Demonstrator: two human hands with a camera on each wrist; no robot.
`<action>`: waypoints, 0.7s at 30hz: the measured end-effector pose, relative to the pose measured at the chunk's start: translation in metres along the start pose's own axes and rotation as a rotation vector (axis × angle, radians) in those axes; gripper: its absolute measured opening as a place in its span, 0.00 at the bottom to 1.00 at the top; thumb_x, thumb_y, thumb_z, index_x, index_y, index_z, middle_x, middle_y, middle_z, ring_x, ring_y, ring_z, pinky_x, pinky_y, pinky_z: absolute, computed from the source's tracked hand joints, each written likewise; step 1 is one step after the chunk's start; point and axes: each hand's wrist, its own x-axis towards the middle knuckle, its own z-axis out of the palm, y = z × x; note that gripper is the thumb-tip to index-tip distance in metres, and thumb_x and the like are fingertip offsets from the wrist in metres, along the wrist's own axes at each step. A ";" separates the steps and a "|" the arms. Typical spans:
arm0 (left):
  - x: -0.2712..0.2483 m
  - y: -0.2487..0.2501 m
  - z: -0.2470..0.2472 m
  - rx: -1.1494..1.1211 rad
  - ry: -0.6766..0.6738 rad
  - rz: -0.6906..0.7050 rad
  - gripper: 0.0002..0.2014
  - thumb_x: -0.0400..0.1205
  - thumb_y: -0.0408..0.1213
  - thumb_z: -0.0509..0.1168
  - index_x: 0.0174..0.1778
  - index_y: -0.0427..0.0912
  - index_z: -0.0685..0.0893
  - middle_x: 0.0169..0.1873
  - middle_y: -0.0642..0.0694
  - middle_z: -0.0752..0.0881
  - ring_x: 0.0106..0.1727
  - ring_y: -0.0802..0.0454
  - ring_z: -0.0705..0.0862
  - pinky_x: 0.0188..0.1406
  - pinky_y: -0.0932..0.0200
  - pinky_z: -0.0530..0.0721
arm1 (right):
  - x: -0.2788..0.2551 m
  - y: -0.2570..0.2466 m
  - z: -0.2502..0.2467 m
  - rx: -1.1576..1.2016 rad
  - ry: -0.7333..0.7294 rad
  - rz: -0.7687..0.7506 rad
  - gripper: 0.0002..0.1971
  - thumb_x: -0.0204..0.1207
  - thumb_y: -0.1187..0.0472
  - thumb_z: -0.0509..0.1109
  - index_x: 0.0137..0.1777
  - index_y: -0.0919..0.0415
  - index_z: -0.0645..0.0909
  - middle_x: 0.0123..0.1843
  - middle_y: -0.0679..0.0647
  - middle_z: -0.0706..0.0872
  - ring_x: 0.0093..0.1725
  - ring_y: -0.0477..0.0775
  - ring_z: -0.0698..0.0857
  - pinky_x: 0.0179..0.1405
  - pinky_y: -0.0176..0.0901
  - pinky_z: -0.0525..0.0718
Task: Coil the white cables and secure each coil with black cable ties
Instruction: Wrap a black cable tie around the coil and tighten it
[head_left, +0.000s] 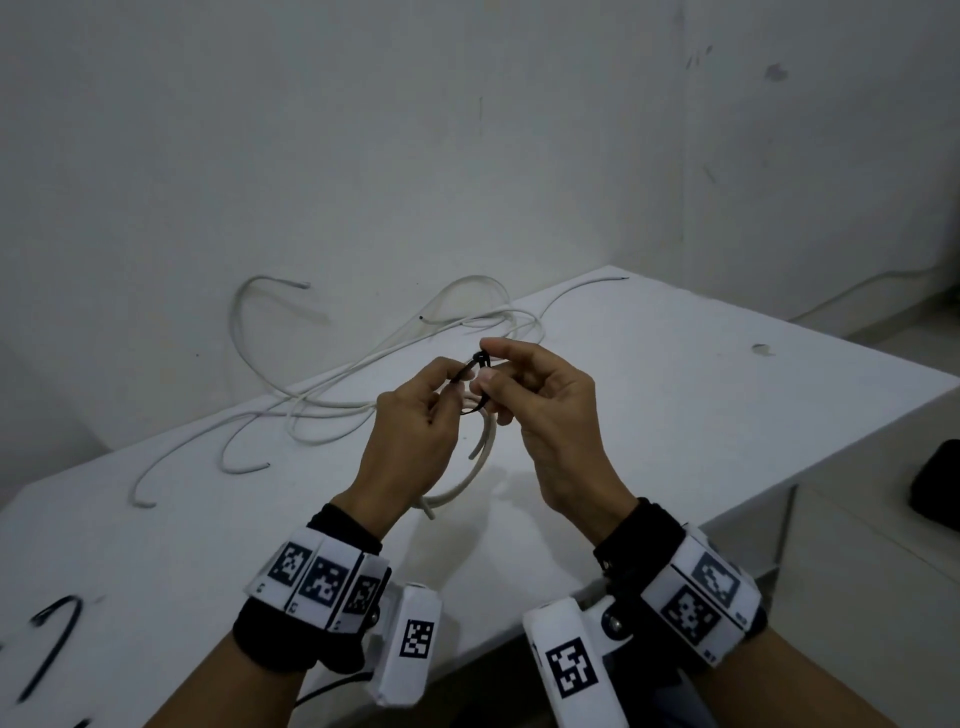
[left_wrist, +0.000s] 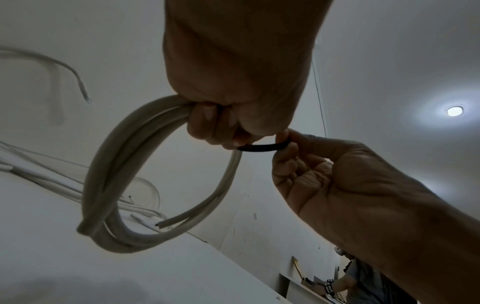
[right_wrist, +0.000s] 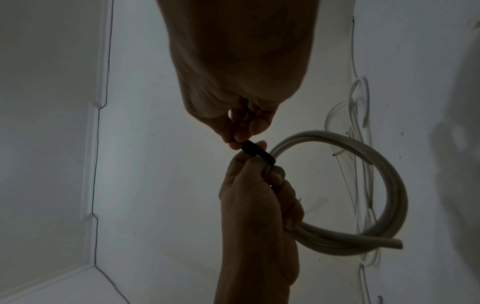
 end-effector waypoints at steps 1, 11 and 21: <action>-0.001 0.002 0.000 0.008 0.005 0.015 0.08 0.86 0.33 0.60 0.50 0.45 0.84 0.29 0.62 0.85 0.15 0.62 0.72 0.17 0.76 0.64 | 0.000 0.000 0.000 -0.002 0.003 0.003 0.11 0.75 0.75 0.69 0.54 0.63 0.85 0.34 0.56 0.85 0.30 0.44 0.82 0.31 0.32 0.79; -0.002 0.004 0.001 0.040 0.029 0.036 0.08 0.86 0.31 0.59 0.51 0.42 0.84 0.27 0.63 0.82 0.16 0.64 0.74 0.17 0.76 0.65 | -0.001 -0.002 -0.001 -0.025 0.043 0.033 0.11 0.74 0.76 0.69 0.52 0.65 0.86 0.32 0.54 0.87 0.25 0.41 0.82 0.28 0.30 0.78; -0.003 0.006 0.006 0.065 0.038 0.012 0.09 0.86 0.31 0.59 0.52 0.39 0.84 0.21 0.62 0.77 0.17 0.65 0.74 0.16 0.75 0.65 | -0.004 -0.002 -0.006 -0.036 0.062 0.100 0.10 0.74 0.75 0.69 0.53 0.67 0.85 0.32 0.56 0.87 0.24 0.41 0.82 0.26 0.29 0.78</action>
